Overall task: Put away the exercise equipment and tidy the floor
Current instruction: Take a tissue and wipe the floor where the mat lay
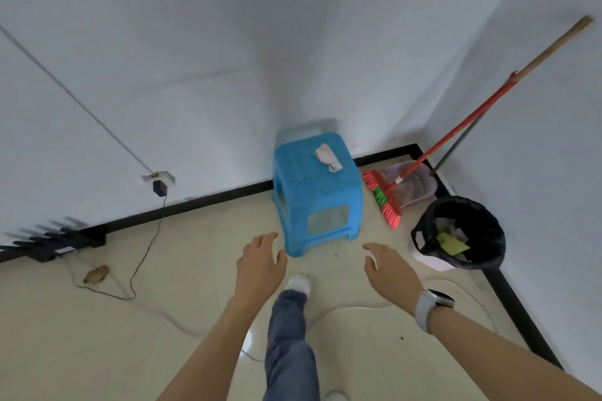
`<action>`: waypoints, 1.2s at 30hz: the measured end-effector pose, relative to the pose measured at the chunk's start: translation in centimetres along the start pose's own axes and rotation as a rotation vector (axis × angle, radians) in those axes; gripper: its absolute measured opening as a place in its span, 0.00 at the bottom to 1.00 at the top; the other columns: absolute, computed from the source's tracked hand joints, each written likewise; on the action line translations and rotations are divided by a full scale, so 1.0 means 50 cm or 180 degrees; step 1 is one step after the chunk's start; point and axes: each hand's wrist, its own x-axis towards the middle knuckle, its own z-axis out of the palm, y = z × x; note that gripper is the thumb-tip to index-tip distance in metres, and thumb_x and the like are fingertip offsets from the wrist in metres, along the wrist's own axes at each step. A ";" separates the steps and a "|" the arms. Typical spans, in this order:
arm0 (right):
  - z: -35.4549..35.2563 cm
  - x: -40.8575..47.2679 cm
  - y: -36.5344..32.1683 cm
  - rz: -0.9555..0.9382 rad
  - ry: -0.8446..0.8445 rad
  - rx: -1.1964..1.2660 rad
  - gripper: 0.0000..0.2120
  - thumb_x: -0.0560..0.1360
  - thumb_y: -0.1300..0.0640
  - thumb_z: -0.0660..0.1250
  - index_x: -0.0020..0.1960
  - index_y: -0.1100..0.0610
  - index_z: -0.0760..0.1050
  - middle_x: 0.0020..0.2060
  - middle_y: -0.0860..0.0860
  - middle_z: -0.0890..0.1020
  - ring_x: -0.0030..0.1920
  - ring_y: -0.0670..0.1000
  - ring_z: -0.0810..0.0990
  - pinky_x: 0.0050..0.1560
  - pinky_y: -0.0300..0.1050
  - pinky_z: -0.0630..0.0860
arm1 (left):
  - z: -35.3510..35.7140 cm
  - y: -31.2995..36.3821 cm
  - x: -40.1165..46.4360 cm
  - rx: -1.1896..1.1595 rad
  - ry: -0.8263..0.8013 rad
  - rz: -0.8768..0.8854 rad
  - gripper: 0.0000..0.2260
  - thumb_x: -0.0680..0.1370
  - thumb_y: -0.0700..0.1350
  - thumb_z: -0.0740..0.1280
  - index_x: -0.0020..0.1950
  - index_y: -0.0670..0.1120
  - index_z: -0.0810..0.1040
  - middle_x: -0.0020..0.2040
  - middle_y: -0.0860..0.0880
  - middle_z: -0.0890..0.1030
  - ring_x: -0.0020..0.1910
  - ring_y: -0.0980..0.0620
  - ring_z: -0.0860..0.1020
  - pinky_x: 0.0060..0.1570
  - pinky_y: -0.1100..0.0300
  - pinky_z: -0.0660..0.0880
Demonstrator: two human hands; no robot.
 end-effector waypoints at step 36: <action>0.156 0.511 0.100 0.2585 0.0836 0.4051 0.11 0.75 0.71 0.57 0.51 0.60 0.74 0.31 0.53 0.72 0.30 0.48 0.69 0.25 0.33 0.70 | 0.315 0.061 0.729 0.1307 -0.1597 0.0785 0.24 0.77 0.47 0.61 0.72 0.45 0.60 0.75 0.43 0.58 0.73 0.42 0.57 0.70 0.47 0.59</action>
